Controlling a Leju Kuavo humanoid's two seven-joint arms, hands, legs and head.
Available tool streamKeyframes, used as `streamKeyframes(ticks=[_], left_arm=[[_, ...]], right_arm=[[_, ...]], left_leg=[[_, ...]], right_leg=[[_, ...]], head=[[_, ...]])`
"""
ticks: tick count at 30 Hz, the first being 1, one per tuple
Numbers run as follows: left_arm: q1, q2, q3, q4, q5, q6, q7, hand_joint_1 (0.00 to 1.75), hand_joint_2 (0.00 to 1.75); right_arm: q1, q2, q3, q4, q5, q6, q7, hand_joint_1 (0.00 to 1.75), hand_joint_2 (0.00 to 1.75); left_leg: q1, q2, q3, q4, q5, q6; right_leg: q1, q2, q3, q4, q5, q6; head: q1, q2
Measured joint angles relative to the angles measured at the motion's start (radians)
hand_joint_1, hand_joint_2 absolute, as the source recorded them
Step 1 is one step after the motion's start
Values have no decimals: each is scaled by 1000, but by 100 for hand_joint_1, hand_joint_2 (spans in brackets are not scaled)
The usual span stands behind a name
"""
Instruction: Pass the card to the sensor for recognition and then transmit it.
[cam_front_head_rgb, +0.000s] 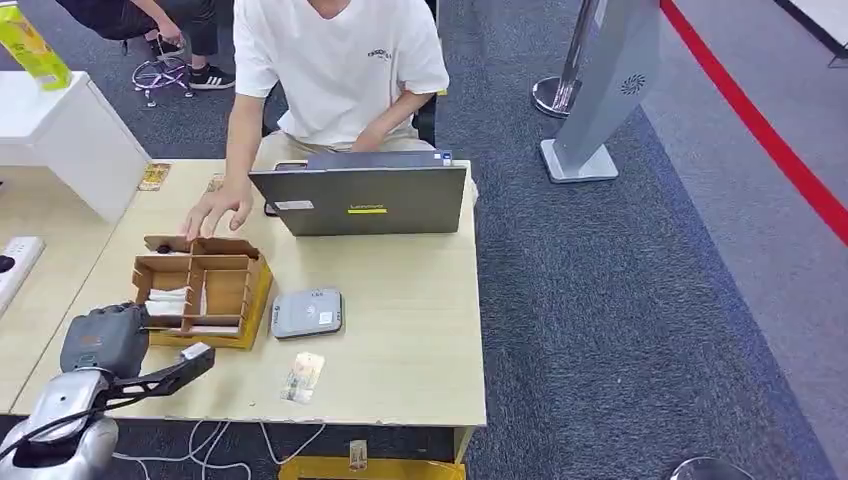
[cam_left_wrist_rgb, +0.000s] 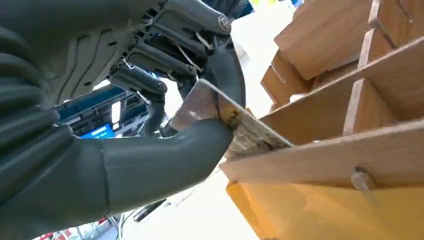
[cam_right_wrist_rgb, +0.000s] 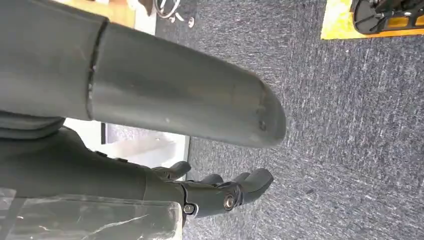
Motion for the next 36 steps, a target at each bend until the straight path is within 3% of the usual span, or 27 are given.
streamKeyframes(ticks=[17,25,28,32,36], left_arm=[[-3,5,0,0,32,-3,-18,175,175],[30,0,1,-21,42,93,-43,175,175],[72,0,2,-112,71,91,-65,175,175],[141,10,1,-334,106,88,-89,175,175],[181,55,-3,-583,177,95,-127,175,175]], right_arm=[[0,0,0,0,0,4,-2,0,0],[0,0,0,0,-3,9,-2,0,0],[0,0,-1,0,-15,6,0,0,0],[0,0,-9,0,-40,-6,7,0,0],[0,2,-24,0,-58,-40,22,0,0]], left_leg=[[0,0,0,0,0,0],[0,0,0,0,0,0],[0,0,0,0,0,0],[0,0,-1,0,-1,1],[0,0,-2,0,-1,1]], right_leg=[[0,0,0,0,0,0],[0,0,0,0,0,0],[0,0,-1,0,0,0],[0,0,-2,0,0,0],[0,0,-2,0,0,0]], head=[[1,0],[1,0],[1,0],[1,0],[1,0]])
